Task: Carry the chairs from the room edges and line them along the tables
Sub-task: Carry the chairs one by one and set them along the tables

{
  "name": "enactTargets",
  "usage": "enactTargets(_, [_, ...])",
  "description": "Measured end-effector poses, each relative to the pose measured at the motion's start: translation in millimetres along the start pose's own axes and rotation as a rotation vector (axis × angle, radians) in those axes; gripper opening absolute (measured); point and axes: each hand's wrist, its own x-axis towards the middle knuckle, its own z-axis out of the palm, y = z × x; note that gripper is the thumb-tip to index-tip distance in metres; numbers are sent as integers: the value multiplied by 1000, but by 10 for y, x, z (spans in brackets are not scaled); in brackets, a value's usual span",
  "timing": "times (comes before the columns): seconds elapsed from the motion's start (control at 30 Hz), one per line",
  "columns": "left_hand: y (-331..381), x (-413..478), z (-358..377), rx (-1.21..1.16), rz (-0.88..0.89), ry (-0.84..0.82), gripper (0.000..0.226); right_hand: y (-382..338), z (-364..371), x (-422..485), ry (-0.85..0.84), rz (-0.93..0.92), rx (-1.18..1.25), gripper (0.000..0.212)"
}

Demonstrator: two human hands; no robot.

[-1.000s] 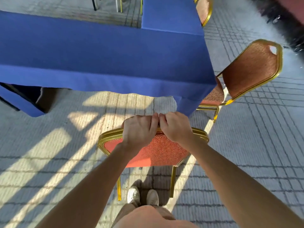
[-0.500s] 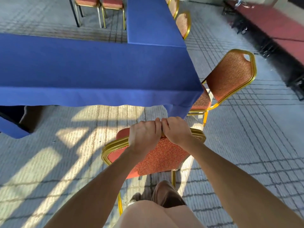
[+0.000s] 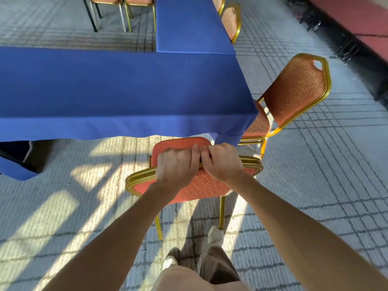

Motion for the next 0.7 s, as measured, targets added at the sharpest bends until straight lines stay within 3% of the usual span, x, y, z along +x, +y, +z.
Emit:
enactTargets(0.17, [151, -20, 516, -3, -83, -182, 55, 375, 316, -82, -192, 106, 52, 60])
enactTargets(0.37, [82, -8, 714, 102, -5, -228, 31, 499, 392, 21, -311, -17, 146, 51])
enactTargets(0.5, [62, 94, 680, 155, 26, -289, 39, 569, 380, 156, -373, -35, 208, 51])
enactTargets(0.63, [5, 159, 727, 37, -57, -195, 43, 619, 430, 203, -352, -81, 230, 50])
enactTargets(0.7, [10, 186, 717, 66, -13, -217, 47, 634, 451, 227, -326, -114, 228, 50])
